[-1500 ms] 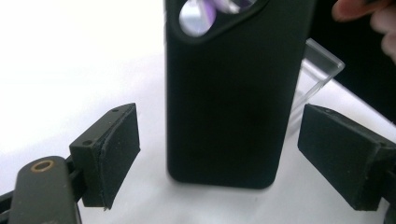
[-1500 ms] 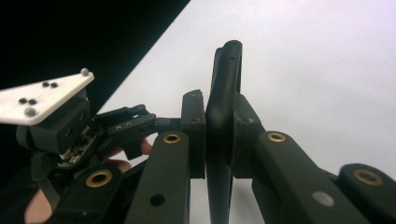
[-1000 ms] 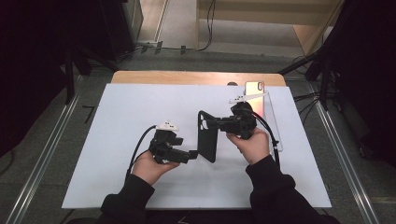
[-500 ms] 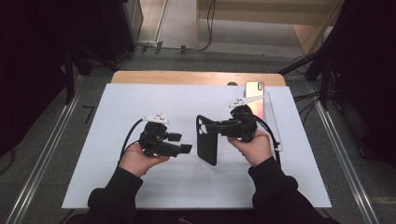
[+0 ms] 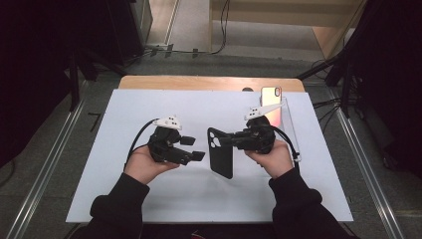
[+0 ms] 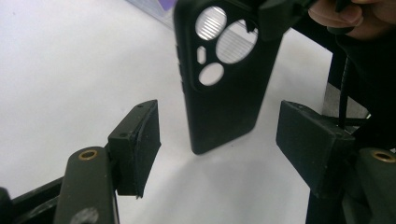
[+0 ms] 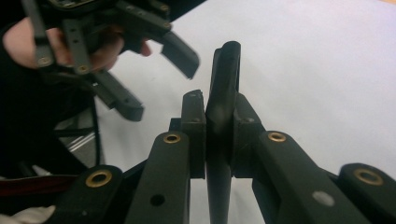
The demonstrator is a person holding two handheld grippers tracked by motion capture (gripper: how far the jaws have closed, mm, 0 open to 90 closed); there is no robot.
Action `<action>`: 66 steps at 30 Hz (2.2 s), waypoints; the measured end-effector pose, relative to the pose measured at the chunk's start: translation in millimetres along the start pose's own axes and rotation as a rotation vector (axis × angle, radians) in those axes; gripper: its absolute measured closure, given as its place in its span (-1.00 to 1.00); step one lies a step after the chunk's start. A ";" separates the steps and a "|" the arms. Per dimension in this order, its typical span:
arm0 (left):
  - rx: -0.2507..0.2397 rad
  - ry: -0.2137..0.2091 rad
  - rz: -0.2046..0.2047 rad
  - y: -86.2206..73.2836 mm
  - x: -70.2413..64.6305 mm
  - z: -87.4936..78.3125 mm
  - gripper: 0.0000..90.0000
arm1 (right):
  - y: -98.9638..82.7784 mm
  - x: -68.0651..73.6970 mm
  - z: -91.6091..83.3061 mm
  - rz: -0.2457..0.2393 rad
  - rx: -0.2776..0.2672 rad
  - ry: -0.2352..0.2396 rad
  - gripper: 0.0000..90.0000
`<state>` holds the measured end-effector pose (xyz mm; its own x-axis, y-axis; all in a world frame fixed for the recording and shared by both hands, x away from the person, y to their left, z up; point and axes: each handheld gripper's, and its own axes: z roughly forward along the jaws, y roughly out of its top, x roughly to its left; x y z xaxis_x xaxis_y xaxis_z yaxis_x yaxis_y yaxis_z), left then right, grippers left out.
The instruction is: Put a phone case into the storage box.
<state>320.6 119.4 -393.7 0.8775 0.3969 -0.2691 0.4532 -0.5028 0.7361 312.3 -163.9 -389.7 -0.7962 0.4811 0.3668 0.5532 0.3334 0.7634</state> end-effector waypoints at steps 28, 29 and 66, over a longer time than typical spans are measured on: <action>0.017 -0.156 0.115 8.7 2.1 11.2 0.32 | -0.5 8.7 10.8 -0.119 0.028 0.197 0.72; 0.016 -0.160 0.117 8.3 3.2 11.0 0.38 | -0.6 8.6 11.6 -0.121 0.027 0.202 0.72; 0.013 0.069 -0.163 9.8 9.5 -23.1 0.70 | -10.3 -0.6 24.5 0.001 -0.077 -0.017 -1.00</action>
<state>329.8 135.9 -374.7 0.7795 0.5254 -0.3412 0.5913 -0.4370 0.6779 313.0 -147.7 -410.8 -0.7909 0.4955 0.3590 0.5330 0.2698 0.8019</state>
